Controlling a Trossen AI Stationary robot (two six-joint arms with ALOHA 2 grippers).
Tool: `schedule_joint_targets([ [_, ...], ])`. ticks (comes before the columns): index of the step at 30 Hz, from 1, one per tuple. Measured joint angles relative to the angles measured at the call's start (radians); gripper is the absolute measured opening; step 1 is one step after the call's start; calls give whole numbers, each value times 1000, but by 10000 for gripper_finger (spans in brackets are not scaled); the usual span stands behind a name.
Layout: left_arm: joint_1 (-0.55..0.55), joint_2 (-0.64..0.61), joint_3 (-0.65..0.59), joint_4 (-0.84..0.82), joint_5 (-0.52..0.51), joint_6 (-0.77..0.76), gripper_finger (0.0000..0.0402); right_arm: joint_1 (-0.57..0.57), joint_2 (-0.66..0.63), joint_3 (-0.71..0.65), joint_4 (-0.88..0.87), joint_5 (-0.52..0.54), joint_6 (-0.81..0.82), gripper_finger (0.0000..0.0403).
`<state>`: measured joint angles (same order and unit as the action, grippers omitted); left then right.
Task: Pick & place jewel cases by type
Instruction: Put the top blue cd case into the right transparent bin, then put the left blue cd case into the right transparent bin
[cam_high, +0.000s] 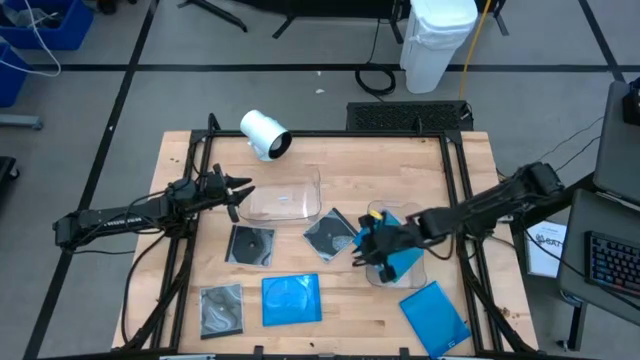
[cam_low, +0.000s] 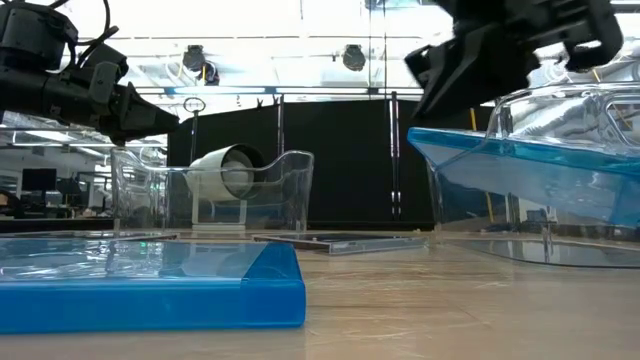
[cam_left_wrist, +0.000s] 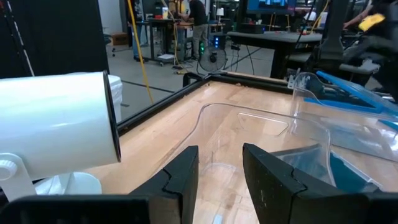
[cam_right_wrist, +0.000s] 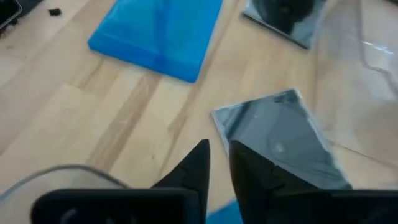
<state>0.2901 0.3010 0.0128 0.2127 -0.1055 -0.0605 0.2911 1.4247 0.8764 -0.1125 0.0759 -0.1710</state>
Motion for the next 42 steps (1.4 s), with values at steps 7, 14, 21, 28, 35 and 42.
schedule_joint_targets([
  [7,0,0,0,0,0,2,129,-58,65,2,24,-16,-16,4],
  [14,0,0,0,-2,0,2,129,-50,60,0,-33,309,-76,1],
  [21,0,0,0,-2,0,2,129,-48,14,0,-87,429,-73,1],
  [28,0,0,0,-7,-1,0,129,-21,-114,0,-110,425,-32,1],
  [35,0,0,0,-1,-1,2,129,19,-309,0,-130,419,82,1],
  [42,0,0,0,1,-1,4,129,32,-430,-27,-191,418,107,1],
])
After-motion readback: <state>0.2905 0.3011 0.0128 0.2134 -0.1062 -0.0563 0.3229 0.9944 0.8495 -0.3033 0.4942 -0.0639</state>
